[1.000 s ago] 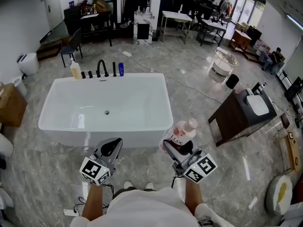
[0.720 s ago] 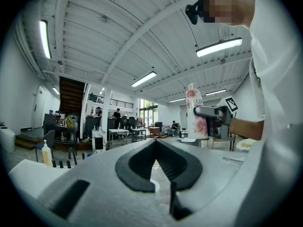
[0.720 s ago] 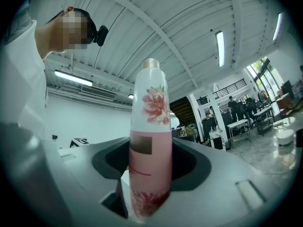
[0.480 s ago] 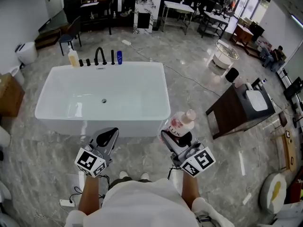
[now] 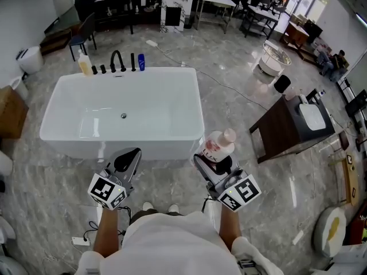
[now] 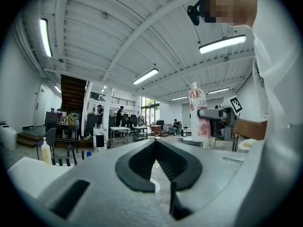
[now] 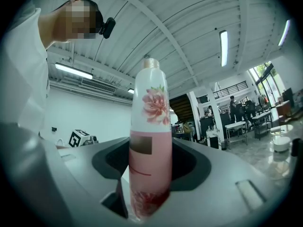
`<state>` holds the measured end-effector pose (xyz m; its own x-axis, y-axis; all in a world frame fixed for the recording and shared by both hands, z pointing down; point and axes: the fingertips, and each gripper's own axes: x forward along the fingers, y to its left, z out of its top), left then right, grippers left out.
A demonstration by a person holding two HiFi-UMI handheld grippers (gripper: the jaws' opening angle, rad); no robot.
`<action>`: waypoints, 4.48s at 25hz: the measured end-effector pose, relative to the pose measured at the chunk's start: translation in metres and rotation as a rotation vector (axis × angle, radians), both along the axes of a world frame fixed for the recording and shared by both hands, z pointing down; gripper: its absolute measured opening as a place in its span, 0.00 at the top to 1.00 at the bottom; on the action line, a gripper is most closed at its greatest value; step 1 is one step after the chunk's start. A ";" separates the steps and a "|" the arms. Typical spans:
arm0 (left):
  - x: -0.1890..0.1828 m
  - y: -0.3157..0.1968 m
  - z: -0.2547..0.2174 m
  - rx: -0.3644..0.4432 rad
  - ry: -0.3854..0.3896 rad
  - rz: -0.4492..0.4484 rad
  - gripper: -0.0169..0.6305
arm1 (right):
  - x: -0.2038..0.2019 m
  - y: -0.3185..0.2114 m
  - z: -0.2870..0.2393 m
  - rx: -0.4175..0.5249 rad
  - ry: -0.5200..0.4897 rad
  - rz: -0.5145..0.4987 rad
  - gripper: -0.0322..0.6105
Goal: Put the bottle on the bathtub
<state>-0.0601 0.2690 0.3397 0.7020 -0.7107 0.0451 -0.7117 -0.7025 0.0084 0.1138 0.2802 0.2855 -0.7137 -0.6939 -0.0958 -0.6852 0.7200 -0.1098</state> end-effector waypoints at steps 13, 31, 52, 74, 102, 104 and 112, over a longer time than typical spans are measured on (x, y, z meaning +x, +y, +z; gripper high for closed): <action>0.037 -0.054 0.016 -0.009 -0.021 -0.008 0.98 | 0.036 -0.060 0.020 -0.018 -0.042 -0.026 0.57; -0.025 -0.340 0.029 -0.043 0.014 0.098 0.98 | -0.026 -0.322 0.020 -0.046 -0.023 0.069 0.57; 0.007 -0.486 0.049 -0.104 -0.007 0.113 0.98 | -0.023 -0.490 0.040 -0.103 -0.005 0.020 0.57; 0.007 -0.595 0.220 -0.261 0.030 0.086 0.98 | -0.063 -0.705 0.230 -0.113 0.146 -0.018 0.57; -0.020 -0.581 0.442 -0.456 0.054 -0.016 0.98 | -0.144 -1.007 0.539 -0.092 0.135 0.235 0.56; -0.015 -0.580 0.441 -0.449 0.062 0.008 0.98 | -0.146 -1.005 0.539 -0.049 0.125 0.237 0.56; -0.007 -0.581 0.440 -0.450 0.071 0.023 0.98 | -0.145 -0.996 0.555 -0.079 0.115 0.211 0.56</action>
